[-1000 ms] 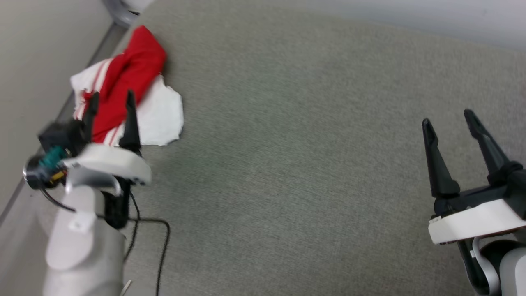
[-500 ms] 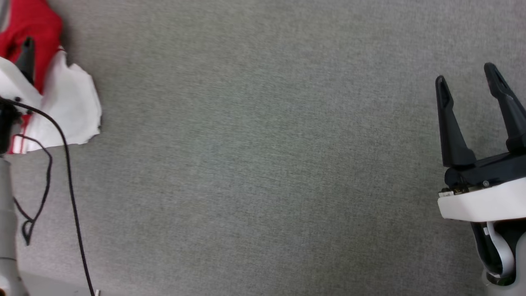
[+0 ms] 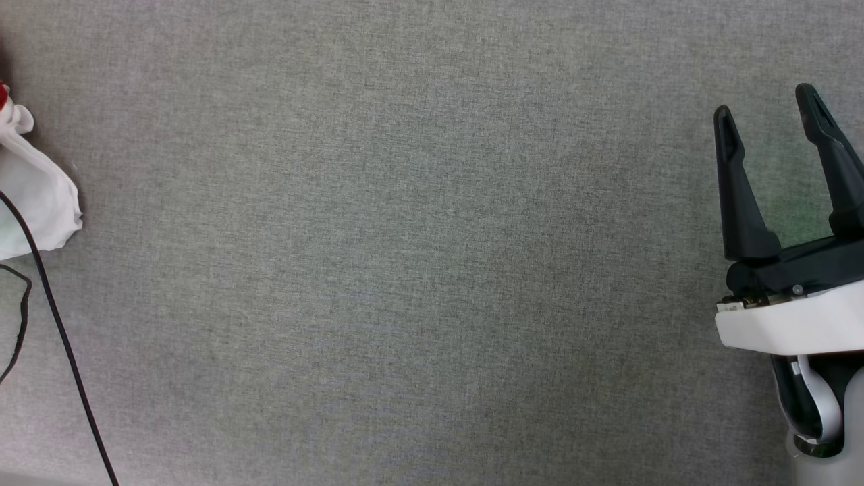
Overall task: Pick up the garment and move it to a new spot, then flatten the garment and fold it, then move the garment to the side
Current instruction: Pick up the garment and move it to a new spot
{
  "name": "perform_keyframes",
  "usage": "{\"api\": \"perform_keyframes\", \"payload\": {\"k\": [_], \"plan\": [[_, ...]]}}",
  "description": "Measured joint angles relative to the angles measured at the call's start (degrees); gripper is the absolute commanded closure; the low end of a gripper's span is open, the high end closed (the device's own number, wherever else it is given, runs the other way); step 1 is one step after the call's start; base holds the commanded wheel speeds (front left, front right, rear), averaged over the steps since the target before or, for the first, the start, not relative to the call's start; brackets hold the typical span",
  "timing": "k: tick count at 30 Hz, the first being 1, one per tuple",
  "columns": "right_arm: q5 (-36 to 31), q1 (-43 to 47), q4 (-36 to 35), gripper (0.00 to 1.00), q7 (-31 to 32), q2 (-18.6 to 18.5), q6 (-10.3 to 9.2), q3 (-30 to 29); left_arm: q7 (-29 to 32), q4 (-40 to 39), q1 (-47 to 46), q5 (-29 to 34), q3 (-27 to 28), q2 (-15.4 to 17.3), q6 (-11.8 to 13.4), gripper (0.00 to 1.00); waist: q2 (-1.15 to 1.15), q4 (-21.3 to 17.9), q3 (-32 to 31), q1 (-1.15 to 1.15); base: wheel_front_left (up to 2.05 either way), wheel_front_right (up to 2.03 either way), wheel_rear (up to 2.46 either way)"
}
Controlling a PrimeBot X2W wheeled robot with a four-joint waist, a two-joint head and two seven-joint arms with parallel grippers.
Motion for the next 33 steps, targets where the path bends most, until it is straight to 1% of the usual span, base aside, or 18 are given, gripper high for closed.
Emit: {"api": "perform_keyframes", "payload": {"k": [1,2,3,7,12,19,24,28,30,33], "plan": [[0.0,0.0,0.0,0.0,0.0,0.0,0.0,0.0,0.2,0.2,-0.1,-0.2,0.2,0.1,0.1,0.33,0.0,-0.1,0.1,0.0,0.0,0.0,0.0],[0.0,-0.1,0.1,0.0,0.0,0.0,0.0,-0.1,0.2,0.4,-0.1,-0.4,0.3,0.0,0.1,0.59,0.0,-0.2,0.1,0.0,0.0,0.0,0.0],[0.0,-0.2,0.2,0.0,0.0,0.0,0.0,-0.1,-0.2,0.5,0.0,-0.5,0.2,0.0,0.1,1.0,0.0,-0.2,-0.1,0.0,0.0,0.0,0.0],[0.0,-0.2,0.6,0.0,-0.2,0.0,0.0,-0.3,-4.8,1.1,1.2,-0.2,0.4,-0.4,0.3,1.0,0.0,-0.3,-0.9,0.0,0.0,0.0,0.0],[0.1,-0.1,2.1,0.0,-0.9,0.6,0.0,-0.4,-12.6,1.2,2.3,1.8,-0.6,-1.4,0.9,1.0,0.0,-0.2,-3.5,0.01,0.0,0.0,0.0],[0.6,1.8,4.6,0.0,-2.3,2.3,0.0,-1.5,-26.2,-0.9,2.6,4.1,-1.5,-2.6,0.8,1.0,0.0,-0.2,-9.4,0.0,0.0,0.0,0.0],[1.3,4.7,6.4,0.0,-3.2,3.4,0.0,-2.4,-34.2,-1.4,4.5,5.1,-1.9,-4.0,0.9,1.0,0.0,-0.6,-14.5,0.0,0.0,0.0,0.0],[1.8,7.2,7.8,0.0,-3.5,3.8,0.0,-3.4,-38.1,-2.5,6.5,6.2,-3.1,-5.3,1.0,1.0,0.0,-1.2,-18.6,0.0,0.0,0.0,0.0],[2.1,8.4,8.4,0.0,-3.9,4.0,0.0,-3.9,-39.7,-3.3,7.8,6.5,-3.6,-6.4,1.0,1.0,0.0,-1.6,-20.7,0.0,0.0,0.0,0.0],[3.1,10.3,9.2,0.0,-4.0,4.1,0.0,-4.4,-40.6,-5.5,9.9,7.0,-5.0,-8.8,1.2,1.0,0.0,-2.4,-23.7,0.0,0.0,0.0,0.0]]}}
